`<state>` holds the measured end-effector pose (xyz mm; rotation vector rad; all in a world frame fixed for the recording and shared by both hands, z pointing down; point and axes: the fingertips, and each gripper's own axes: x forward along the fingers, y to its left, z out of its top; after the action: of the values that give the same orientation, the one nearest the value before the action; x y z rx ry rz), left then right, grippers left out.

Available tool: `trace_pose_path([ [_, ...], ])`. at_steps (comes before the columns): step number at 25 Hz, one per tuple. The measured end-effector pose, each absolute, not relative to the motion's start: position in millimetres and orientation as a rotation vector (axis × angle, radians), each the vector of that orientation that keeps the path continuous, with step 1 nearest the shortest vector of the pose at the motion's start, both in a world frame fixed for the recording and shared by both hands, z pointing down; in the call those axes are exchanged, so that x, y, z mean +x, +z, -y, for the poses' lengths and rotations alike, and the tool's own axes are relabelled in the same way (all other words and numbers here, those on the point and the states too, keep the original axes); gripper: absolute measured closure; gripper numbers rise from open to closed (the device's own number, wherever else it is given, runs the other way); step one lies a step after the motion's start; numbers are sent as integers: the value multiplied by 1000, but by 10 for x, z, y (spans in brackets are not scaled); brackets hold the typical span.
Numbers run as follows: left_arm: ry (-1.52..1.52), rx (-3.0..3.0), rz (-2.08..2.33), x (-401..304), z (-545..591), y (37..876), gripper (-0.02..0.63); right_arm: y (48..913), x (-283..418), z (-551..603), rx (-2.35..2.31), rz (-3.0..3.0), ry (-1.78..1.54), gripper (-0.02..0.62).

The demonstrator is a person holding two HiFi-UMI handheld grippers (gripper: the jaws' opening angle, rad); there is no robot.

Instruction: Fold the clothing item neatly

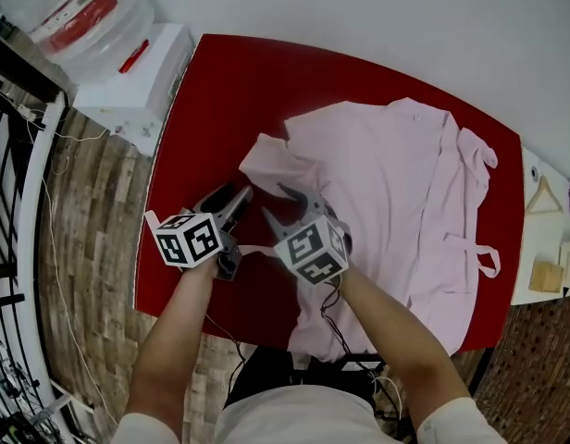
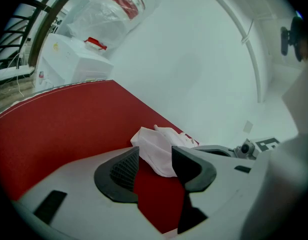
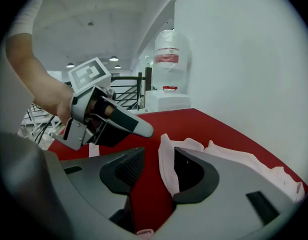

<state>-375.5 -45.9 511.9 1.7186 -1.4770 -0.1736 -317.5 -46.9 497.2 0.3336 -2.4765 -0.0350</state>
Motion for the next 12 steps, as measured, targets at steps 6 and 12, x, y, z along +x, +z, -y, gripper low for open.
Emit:
trace_pose_path([
  [6,-192,1703,1498,-3899,425,5116,422,5318,-3530,496,264,2365,-182,425],
  [12,-203,1708,1498,-4005,420,5083,422,5611,-3668,668,303,2221,-164,426],
])
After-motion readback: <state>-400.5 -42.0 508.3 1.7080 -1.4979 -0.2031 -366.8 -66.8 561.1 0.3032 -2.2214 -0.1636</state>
